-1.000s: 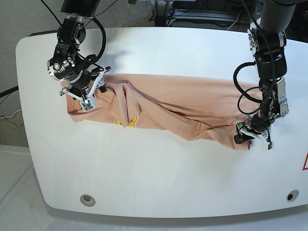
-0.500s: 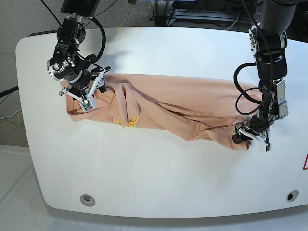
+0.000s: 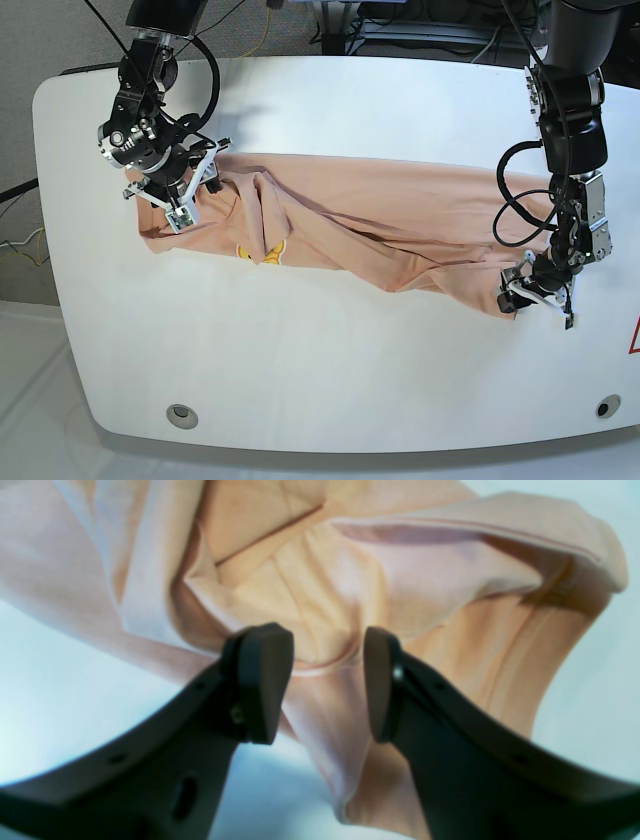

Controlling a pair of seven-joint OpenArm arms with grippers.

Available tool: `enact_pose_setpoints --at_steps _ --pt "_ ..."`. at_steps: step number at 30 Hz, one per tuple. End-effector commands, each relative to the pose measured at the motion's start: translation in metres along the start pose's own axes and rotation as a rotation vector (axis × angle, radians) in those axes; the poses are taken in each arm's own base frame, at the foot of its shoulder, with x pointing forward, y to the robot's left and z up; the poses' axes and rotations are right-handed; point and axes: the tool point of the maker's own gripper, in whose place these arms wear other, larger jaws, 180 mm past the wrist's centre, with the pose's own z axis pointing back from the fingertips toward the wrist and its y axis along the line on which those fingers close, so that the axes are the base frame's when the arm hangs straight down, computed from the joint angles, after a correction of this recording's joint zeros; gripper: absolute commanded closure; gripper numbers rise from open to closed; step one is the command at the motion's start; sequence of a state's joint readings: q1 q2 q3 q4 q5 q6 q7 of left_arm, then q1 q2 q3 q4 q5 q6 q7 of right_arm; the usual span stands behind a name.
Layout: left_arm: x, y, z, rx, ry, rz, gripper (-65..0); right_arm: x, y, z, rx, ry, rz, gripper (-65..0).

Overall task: Fold the T-shirt properly
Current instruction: 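Close the left gripper on the shirt's folded end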

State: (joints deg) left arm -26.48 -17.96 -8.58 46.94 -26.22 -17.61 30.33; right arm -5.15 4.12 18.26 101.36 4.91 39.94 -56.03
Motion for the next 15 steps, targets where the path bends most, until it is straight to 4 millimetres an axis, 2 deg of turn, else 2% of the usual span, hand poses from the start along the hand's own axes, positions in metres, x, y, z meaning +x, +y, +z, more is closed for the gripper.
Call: enact_pose_setpoints --at_steps 1,12,15 --pt "0.0296 -0.0026 0.0047 -0.010 -0.067 -0.008 -34.3 0.0137 -0.0041 0.0042 -0.009 -0.046 0.010 -26.7" --pt "0.0247 -0.0047 0.0025 -0.014 -0.062 -0.001 -34.3 0.0123 -0.0036 0.0041 -0.008 -0.043 0.009 -26.7" --pt "0.0217 -0.0106 0.0000 -0.026 -0.060 0.004 -34.3 0.0089 -0.0024 0.0040 -0.005 -0.036 0.007 -26.7"
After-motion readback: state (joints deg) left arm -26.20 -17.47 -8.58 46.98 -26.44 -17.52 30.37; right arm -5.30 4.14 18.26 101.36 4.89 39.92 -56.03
